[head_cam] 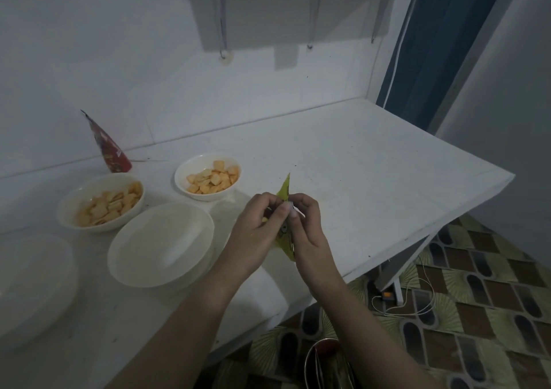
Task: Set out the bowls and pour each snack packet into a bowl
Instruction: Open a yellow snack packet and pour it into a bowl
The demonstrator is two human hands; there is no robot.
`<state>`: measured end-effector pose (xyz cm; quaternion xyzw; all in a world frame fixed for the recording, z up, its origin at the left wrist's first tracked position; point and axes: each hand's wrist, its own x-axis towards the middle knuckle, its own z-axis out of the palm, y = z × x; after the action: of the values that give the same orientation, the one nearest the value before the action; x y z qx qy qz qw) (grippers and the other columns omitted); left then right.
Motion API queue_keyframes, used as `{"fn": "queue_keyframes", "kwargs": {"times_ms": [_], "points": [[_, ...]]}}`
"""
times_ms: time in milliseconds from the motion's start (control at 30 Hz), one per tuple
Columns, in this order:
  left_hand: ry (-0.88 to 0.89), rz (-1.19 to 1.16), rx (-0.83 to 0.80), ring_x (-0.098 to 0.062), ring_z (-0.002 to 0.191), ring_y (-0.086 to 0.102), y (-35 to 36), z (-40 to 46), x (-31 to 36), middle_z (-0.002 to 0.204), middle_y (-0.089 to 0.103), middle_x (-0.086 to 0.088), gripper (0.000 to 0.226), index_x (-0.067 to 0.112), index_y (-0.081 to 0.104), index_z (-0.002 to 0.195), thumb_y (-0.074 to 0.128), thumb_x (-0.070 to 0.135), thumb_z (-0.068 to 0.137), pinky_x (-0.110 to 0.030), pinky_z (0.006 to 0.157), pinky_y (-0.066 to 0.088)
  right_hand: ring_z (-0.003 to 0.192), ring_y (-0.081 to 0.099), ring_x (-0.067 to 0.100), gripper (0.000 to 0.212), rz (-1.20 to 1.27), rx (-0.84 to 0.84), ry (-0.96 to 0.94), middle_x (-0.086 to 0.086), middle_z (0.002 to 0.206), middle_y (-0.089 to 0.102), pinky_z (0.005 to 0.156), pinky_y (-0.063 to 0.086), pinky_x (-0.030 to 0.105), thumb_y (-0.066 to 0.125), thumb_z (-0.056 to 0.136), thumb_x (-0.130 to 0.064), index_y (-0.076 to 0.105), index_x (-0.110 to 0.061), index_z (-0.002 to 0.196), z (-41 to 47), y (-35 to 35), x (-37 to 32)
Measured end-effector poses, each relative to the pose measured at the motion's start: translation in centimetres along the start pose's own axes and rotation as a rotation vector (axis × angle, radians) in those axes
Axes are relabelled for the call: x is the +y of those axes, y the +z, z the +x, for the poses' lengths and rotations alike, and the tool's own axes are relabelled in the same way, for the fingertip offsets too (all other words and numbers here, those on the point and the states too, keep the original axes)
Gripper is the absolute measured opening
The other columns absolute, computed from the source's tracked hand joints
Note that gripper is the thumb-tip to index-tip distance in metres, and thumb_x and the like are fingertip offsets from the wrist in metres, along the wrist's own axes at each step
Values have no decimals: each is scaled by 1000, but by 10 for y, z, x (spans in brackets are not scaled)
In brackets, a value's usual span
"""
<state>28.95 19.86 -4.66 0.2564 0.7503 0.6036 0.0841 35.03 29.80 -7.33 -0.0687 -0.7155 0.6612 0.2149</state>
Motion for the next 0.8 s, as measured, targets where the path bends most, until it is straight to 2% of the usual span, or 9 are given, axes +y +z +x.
{"fn": "queue_keyframes", "kwargs": {"times_ms": [167,300,367,433,500,567,667,733,800], "points": [[53,111,-54,-6,78,53,-8,3,-4,85,54,3,14,22,55,89,47,25,100,-19,70,43,116,57,1,23,-21,-15,-13,-12,126,55,94,49,20,36,105,-28,44,-29,126,2,2,-1],[117,178,-69,-4,63,43,-12,5,2,69,45,10,25,27,46,76,47,18,99,-21,60,38,115,58,6,26,-65,-32,-24,-6,125,56,93,50,24,36,104,-31,45,-26,128,3,4,-1],[125,169,-86,-7,63,43,-15,6,5,68,45,8,27,26,44,73,47,18,99,-27,61,38,111,59,4,27,-71,-42,-16,-7,122,58,88,50,20,36,103,-34,46,-27,127,3,4,-4],[120,106,-108,-20,69,51,-19,6,6,72,52,-4,21,24,48,74,48,25,95,-39,65,45,106,60,2,27,-58,-53,-11,-10,117,60,84,50,17,39,101,-40,48,-29,124,4,1,-8],[114,58,-128,-36,80,57,-22,7,6,81,58,-15,18,21,51,78,48,31,92,-52,74,50,107,61,4,27,-68,-79,-22,-8,116,61,85,52,20,43,98,-43,49,-31,122,7,-2,-10],[120,44,-138,-41,84,56,-23,7,6,84,58,-18,19,18,52,80,48,33,90,-60,78,49,101,63,6,21,-93,-87,-26,-7,109,63,83,54,25,45,100,-38,49,-26,117,9,-5,-12],[145,53,-120,-29,74,52,-21,8,8,75,54,-7,18,18,51,78,49,30,90,-47,70,48,77,57,7,14,-153,-80,-43,-8,89,57,68,48,29,43,104,-30,48,-17,103,12,-6,-11],[158,73,-104,-12,66,45,-20,8,7,69,48,7,17,19,50,75,49,24,91,-33,64,41,89,54,8,20,-275,-91,-98,-4,100,53,77,46,23,39,103,-29,52,-13,101,14,-6,-10],[155,87,-94,-6,64,42,-19,8,7,66,46,11,17,17,48,73,48,23,90,-23,62,36,99,49,7,25,-396,-76,-134,-1,107,46,82,40,13,39,99,-27,56,-10,95,17,-7,-13]]}}
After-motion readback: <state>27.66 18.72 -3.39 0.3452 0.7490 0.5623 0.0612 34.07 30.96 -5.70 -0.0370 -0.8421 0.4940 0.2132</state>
